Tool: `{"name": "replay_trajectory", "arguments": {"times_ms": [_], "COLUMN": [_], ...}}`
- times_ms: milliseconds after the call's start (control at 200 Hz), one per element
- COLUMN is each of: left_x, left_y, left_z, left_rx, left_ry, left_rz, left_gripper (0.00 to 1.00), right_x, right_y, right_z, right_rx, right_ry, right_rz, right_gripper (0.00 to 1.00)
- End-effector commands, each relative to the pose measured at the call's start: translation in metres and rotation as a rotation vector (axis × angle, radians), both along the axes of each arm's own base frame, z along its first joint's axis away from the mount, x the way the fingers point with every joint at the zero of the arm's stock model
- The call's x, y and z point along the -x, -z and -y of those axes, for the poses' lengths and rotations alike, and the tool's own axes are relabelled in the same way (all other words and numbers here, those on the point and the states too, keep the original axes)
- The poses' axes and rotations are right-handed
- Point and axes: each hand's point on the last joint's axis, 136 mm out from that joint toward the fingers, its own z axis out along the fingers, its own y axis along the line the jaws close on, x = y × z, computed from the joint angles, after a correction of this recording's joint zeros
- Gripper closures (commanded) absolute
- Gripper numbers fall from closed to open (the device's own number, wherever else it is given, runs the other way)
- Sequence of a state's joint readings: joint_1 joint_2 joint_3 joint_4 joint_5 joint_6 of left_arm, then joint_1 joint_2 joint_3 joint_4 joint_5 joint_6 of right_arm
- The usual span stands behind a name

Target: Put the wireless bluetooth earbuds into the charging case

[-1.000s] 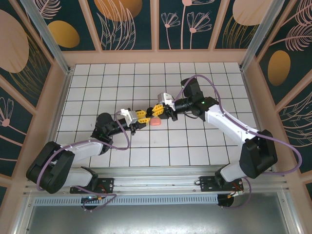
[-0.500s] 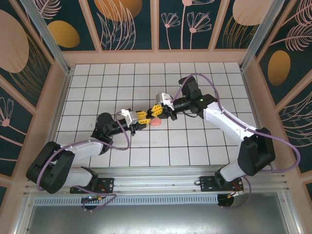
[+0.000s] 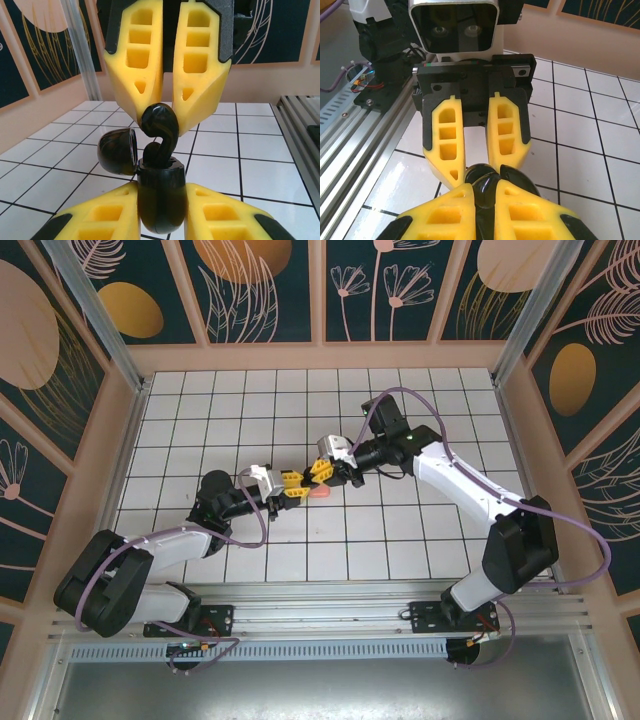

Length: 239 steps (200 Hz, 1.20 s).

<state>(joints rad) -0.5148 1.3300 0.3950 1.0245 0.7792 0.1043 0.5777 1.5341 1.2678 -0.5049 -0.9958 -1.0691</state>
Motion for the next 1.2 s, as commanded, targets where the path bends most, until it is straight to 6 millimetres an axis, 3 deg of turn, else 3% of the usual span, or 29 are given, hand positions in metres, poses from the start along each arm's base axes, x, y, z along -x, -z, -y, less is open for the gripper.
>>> {"name": "replay_trajectory", "arguments": {"times_ms": [0, 576, 1191], "left_x": [0.008, 0.015, 0.019], "left_y": [-0.039, -0.041, -0.044], "left_z": [0.007, 0.011, 0.01], "left_rx": [0.068, 0.07, 0.089], "left_ry": [0.064, 0.113, 0.127], "left_rz": [0.131, 0.124, 0.122], "left_gripper": [0.77, 0.77, 0.77], "right_x": [0.005, 0.004, 0.005], "right_y": [0.015, 0.033, 0.007], "right_z": [0.002, -0.002, 0.011], "right_rx": [0.065, 0.187, 0.026], "right_ry": [-0.019, -0.041, -0.043], "right_rz": [-0.023, 0.035, 0.001], "right_gripper": [0.88, 0.88, 0.88]}}
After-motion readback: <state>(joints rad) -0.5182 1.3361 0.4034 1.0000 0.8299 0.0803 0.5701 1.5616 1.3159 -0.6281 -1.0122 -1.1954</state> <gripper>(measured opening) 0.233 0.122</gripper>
